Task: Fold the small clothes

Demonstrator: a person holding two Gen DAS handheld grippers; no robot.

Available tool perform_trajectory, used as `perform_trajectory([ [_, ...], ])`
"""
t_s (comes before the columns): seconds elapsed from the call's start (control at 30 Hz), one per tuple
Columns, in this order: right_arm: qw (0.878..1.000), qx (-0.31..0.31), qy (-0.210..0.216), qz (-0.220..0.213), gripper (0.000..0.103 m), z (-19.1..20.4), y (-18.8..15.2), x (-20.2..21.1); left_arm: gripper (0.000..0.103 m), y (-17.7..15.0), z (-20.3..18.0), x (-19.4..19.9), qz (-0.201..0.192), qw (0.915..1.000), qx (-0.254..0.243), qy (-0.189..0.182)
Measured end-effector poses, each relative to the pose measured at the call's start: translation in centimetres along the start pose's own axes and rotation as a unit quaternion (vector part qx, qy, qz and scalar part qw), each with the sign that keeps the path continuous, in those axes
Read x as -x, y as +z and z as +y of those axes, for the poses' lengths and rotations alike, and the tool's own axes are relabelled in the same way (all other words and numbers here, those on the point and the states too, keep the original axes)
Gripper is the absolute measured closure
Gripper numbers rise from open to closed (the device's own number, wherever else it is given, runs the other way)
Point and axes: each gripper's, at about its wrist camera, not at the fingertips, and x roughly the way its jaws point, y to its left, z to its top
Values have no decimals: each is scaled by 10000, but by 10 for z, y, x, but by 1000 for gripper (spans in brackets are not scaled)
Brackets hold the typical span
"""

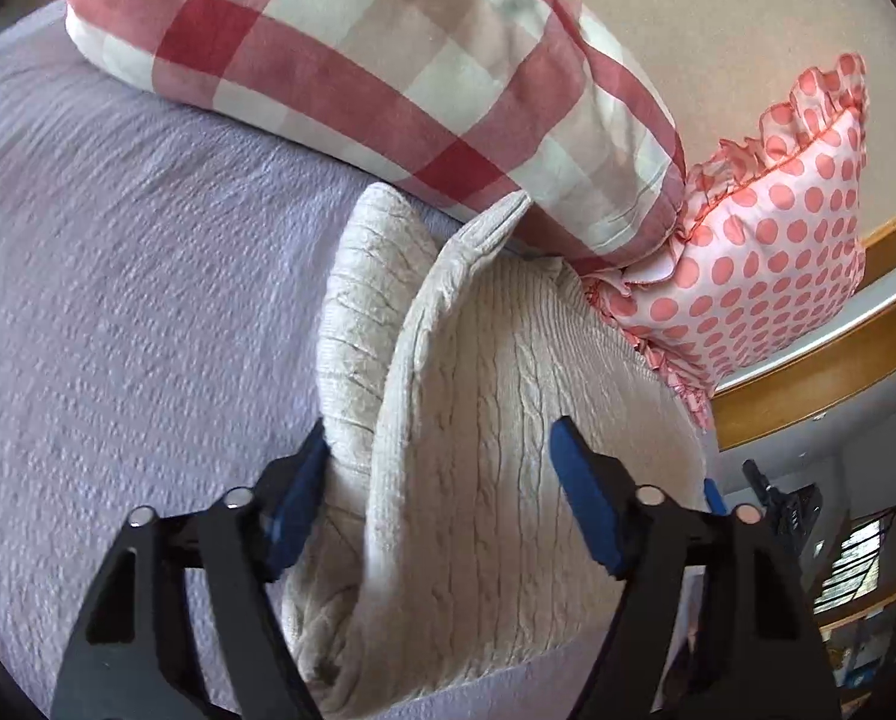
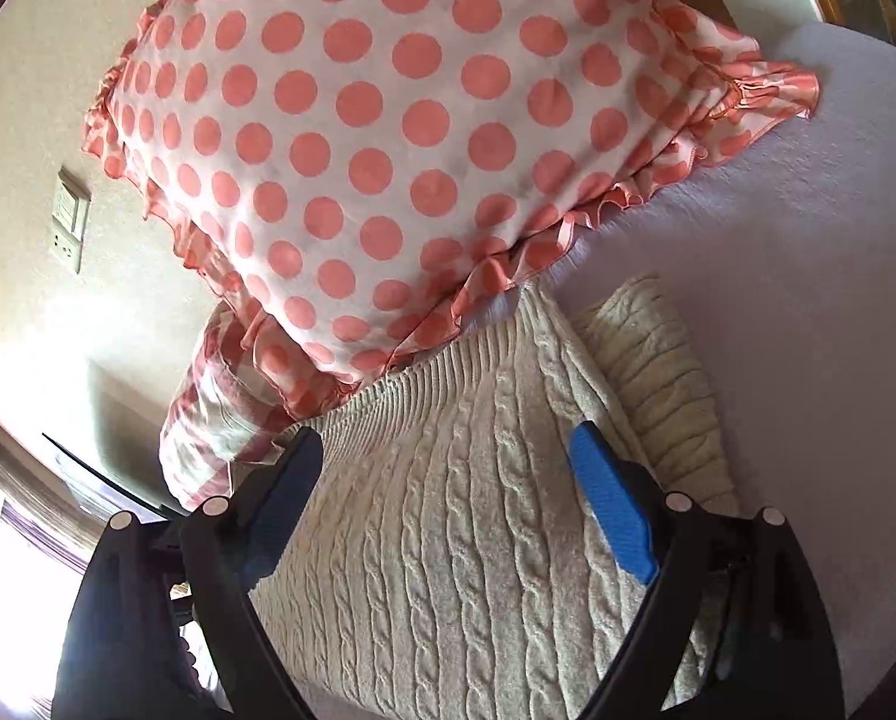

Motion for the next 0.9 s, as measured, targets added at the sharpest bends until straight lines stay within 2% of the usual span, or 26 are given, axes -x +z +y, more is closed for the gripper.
perform_trajectory([
  [0.03,10000,-16,18,-47,17,0,2,2,79,3,6,-4,23,9996,271,-108],
  [0.07,9999,-35,49,-117,17,-2,3,9,87,6,11,-6,60,9985,478,-241],
  [0.13,9995,-88,150,-265,17,-3,6,18,88,10,7,-2,27,9979,553,-336],
  [0.23,9983,-51,198,-555,17,-1,9,31,89,13,-38,12,-125,9990,110,-413],
  [0.33,9967,86,131,-799,17,3,13,44,89,11,-114,16,-208,9968,-538,-554],
  [0.4,9952,232,27,-948,17,6,17,52,89,3,-174,4,-117,9923,-999,-724],
  [0.5,9936,295,-116,-1087,17,1,22,59,88,-26,-261,-50,290,9813,-1578,-1065],
  [0.6,9935,244,-344,-1059,17,-19,29,61,82,-69,-321,-132,980,9689,-1972,-1128],
  [0.67,9930,186,-595,-1000,17,-35,34,63,83,-91,-337,-173,1463,9618,-1963,-1222],
  [0.73,9938,41,-576,-954,17,-48,39,67,83,-101,-340,-180,1594,9571,-1946,-1439],
  [0.8,9948,4,-388,-945,19,-50,42,72,79,-102,-334,-159,1387,9559,-2120,-1486],
  [0.87,9962,183,-118,-848,21,-41,42,74,62,-97,-321,-129,1034,9572,-2349,-1339],
  [0.9,9968,309,-18,-730,22,-34,41,72,59,-95,-313,-113,833,9573,-2501,-1184],
])
